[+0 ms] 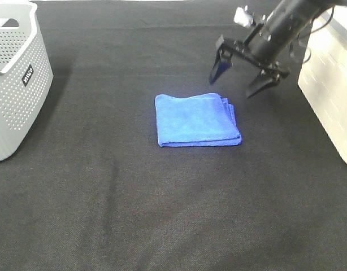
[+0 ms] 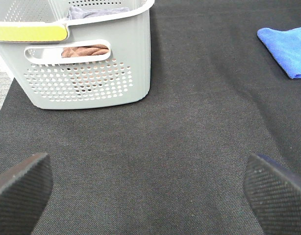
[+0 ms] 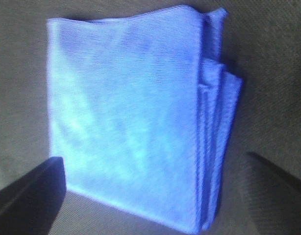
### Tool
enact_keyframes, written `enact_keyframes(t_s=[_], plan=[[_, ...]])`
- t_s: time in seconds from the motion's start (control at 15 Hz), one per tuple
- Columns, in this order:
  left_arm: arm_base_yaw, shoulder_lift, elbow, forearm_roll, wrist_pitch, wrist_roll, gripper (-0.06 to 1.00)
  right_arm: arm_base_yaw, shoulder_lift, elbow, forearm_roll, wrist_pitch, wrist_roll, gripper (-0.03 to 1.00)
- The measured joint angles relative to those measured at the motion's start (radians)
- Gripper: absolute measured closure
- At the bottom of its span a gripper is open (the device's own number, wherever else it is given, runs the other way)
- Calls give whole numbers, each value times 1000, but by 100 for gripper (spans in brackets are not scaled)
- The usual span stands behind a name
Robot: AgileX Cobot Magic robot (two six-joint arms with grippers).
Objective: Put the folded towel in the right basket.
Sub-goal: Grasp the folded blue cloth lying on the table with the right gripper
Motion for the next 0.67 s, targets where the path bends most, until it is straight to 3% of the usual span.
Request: enact_keyframes(t_s=[0.67], plan=[[0, 0, 0, 1, 0, 0, -4, -56, 121, 0, -8, 3, -4, 6]])
